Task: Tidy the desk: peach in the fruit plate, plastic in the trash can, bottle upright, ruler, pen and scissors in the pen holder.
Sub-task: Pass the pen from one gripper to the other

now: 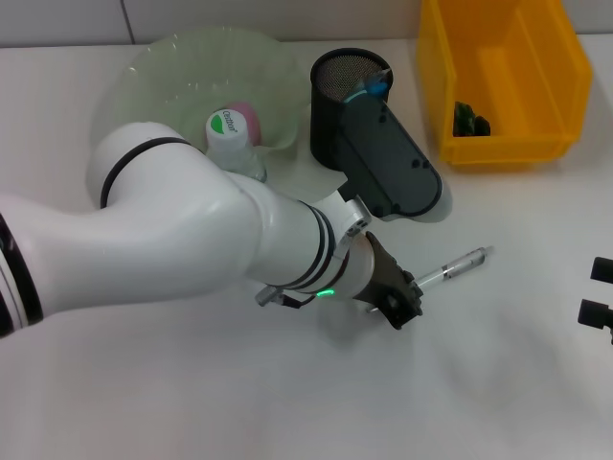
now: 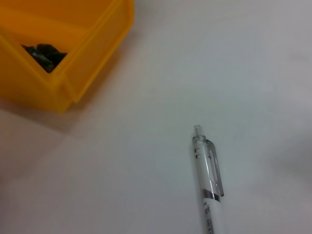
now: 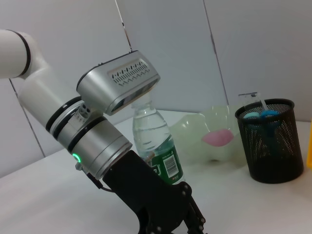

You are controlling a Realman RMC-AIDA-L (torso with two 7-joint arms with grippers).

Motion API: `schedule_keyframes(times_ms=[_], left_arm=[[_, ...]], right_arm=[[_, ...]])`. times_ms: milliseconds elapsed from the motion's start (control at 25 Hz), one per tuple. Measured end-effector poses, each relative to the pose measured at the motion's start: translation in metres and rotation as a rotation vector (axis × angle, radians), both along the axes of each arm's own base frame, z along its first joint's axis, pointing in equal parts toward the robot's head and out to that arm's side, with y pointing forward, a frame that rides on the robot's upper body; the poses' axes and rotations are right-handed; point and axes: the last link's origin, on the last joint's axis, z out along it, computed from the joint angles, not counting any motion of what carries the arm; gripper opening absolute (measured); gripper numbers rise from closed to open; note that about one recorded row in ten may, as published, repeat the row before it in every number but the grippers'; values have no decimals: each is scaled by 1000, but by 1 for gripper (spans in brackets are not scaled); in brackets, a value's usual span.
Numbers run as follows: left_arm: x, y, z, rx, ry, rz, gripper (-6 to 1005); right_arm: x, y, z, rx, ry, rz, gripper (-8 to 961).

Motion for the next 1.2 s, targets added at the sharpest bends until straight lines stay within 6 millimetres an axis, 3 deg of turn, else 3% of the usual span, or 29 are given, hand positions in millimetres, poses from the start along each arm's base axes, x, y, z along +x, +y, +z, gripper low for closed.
schedule_keyframes(times_ms=[240, 520, 560, 840, 1200], left_arm=[[0, 2, 1, 19, 5, -31, 137], [5, 0, 5, 42, -22, -62, 138], [19, -1, 16, 88, -85, -108, 138], [33, 5, 46, 179, -239, -132, 138], [37, 7, 60, 190, -393, -122, 135]], right_arm=[[-1, 4, 0, 8, -3, 2, 608], [-1, 9, 0, 26, 4, -5, 605], [-1, 9, -1, 29, 6, -7, 605], [-3, 12, 0, 51, 20, -4, 602], [-4, 16, 6, 189, 191, -65, 598]])
